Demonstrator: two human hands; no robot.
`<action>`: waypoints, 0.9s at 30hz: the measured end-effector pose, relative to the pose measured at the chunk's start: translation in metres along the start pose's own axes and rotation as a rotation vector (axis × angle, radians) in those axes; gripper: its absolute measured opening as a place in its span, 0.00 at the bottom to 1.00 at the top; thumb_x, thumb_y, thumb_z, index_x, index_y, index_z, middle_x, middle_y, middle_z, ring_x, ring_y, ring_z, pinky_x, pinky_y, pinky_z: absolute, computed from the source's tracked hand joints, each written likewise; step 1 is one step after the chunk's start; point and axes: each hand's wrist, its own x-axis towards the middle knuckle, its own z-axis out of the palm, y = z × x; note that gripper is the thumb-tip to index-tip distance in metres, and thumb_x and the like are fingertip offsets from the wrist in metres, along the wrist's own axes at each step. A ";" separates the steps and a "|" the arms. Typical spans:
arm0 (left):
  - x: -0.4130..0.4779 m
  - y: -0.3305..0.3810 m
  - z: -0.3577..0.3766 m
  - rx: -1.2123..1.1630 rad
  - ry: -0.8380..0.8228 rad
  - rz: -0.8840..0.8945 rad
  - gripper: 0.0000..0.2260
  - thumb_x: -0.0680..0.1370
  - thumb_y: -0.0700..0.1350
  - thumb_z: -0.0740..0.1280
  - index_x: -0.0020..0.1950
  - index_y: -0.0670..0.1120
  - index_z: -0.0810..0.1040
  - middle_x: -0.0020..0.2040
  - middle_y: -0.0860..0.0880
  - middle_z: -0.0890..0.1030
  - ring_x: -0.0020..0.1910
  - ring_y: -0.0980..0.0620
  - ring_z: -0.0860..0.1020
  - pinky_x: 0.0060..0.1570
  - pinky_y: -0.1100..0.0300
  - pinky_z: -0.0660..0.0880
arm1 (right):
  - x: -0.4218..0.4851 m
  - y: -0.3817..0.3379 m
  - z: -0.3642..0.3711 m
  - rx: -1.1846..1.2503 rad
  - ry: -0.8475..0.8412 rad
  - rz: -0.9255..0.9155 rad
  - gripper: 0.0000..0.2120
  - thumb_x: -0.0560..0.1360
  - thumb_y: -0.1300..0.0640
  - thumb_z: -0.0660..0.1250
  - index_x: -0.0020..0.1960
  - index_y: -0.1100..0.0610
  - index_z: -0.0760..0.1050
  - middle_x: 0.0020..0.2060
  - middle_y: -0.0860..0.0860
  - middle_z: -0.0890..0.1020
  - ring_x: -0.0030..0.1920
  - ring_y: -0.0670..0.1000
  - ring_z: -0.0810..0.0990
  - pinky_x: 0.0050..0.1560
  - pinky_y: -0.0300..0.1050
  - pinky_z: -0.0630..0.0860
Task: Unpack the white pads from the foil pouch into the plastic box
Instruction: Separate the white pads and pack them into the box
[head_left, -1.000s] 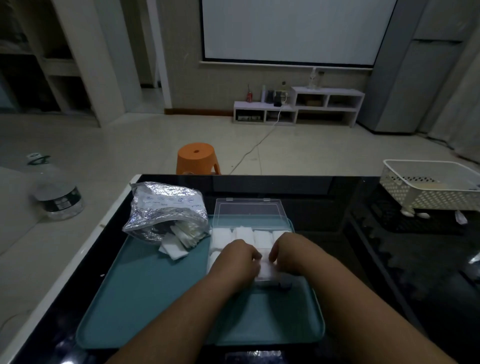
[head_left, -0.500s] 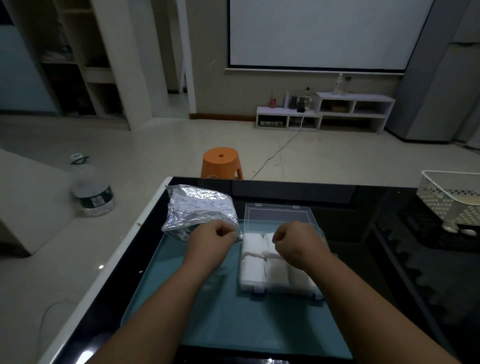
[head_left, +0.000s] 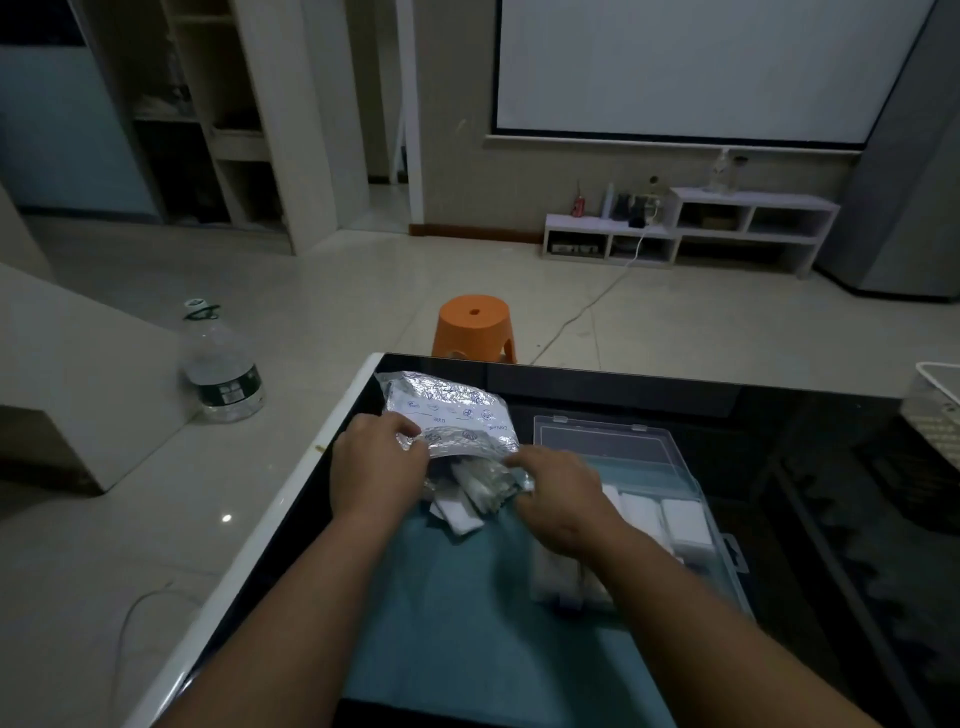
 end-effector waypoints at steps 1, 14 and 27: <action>0.001 -0.002 -0.002 0.000 0.017 -0.031 0.11 0.72 0.48 0.68 0.54 0.51 0.81 0.56 0.46 0.77 0.54 0.44 0.76 0.52 0.53 0.73 | 0.000 -0.003 0.003 -0.036 -0.025 -0.008 0.26 0.76 0.54 0.61 0.74 0.46 0.65 0.74 0.48 0.67 0.74 0.55 0.63 0.72 0.52 0.59; 0.011 -0.030 -0.003 -0.474 -0.125 -0.424 0.08 0.68 0.39 0.69 0.45 0.45 0.83 0.43 0.47 0.84 0.41 0.45 0.82 0.45 0.48 0.81 | 0.001 -0.020 0.010 0.025 -0.144 -0.030 0.19 0.79 0.54 0.58 0.69 0.45 0.70 0.68 0.51 0.75 0.69 0.53 0.69 0.73 0.57 0.56; 0.015 -0.022 -0.022 -1.003 -0.361 -0.497 0.09 0.80 0.30 0.58 0.49 0.41 0.76 0.44 0.43 0.79 0.40 0.46 0.79 0.38 0.52 0.80 | 0.010 -0.015 0.004 0.590 0.060 0.261 0.24 0.82 0.51 0.57 0.77 0.55 0.60 0.73 0.56 0.68 0.70 0.58 0.69 0.69 0.56 0.68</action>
